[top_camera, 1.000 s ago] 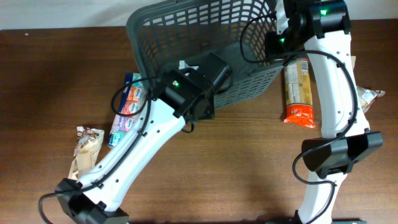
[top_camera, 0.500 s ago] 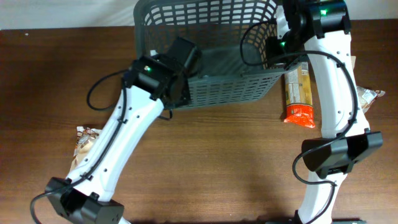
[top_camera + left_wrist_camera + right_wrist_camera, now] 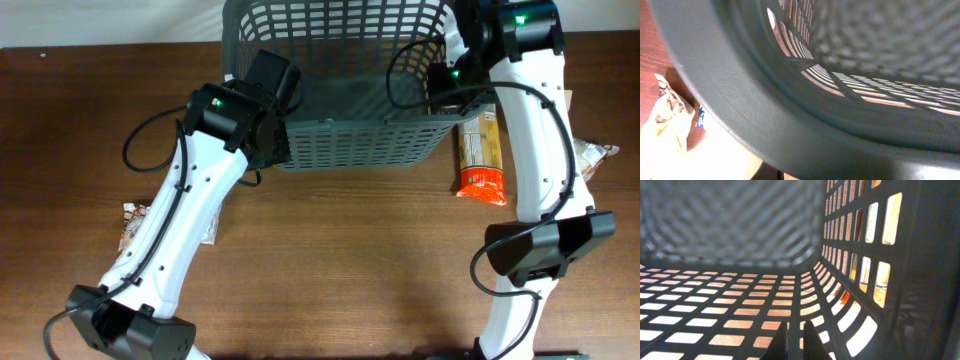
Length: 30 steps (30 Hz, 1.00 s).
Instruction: Pack container
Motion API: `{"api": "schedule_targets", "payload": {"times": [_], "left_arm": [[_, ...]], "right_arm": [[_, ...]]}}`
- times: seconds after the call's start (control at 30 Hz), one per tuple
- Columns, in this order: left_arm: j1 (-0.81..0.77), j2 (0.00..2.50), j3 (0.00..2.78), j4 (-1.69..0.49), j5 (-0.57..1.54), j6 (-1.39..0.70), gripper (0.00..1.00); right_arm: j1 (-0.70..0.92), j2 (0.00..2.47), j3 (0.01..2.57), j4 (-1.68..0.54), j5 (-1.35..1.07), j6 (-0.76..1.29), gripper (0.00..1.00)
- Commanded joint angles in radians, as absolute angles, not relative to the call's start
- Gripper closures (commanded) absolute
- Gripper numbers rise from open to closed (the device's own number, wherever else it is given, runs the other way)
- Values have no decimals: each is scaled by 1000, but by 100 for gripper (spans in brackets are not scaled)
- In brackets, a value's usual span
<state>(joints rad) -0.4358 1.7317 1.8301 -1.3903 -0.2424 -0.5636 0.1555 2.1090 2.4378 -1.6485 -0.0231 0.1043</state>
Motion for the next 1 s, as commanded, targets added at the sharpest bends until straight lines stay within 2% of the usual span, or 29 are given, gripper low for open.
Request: {"api": "schedule_targets", "payload": {"times": [0.0,0.13,0.4,0.47,0.63,0.73,0.8,0.83,0.9,0.93,0.97], "left_arm": [[-434,1728,1834,-1388,-250,-521,98],[-442,1688,1834,-1387,-250,-517,98],[-449,1479,1835,-1395,-256,-473,98],[-449,1381,1835,-1407,-323,-474,98],[-396,1211,1835,-1454,-442,-477,97],[-288,1112,1835,-1513,-498,-476,90],[-219,1073,1835,-1540,-524,-476,76],[-189,1059,1835,-1551,-533,-474,62],[-128,1034,1835,-1571,-538,-453,20],[-106,1026,1835,-1582,-539,-450,1],[-89,1022,1835,-1592,-538,-450,0]], "right_arm": [[164,2108,2459,-1656,-15,102,96],[163,2088,2529,-1638,-43,102,96],[163,2038,2874,-1674,-116,106,96],[162,2009,2975,-1699,-40,118,96],[162,1896,3003,-1699,167,147,96],[147,1795,2967,-1699,288,195,96],[126,1748,2936,-1699,301,201,94],[109,1723,2916,-1699,300,202,84],[70,1677,2868,-1699,300,213,37],[47,1652,2833,-1699,300,218,20],[22,1629,2796,-1699,300,219,2]]}}
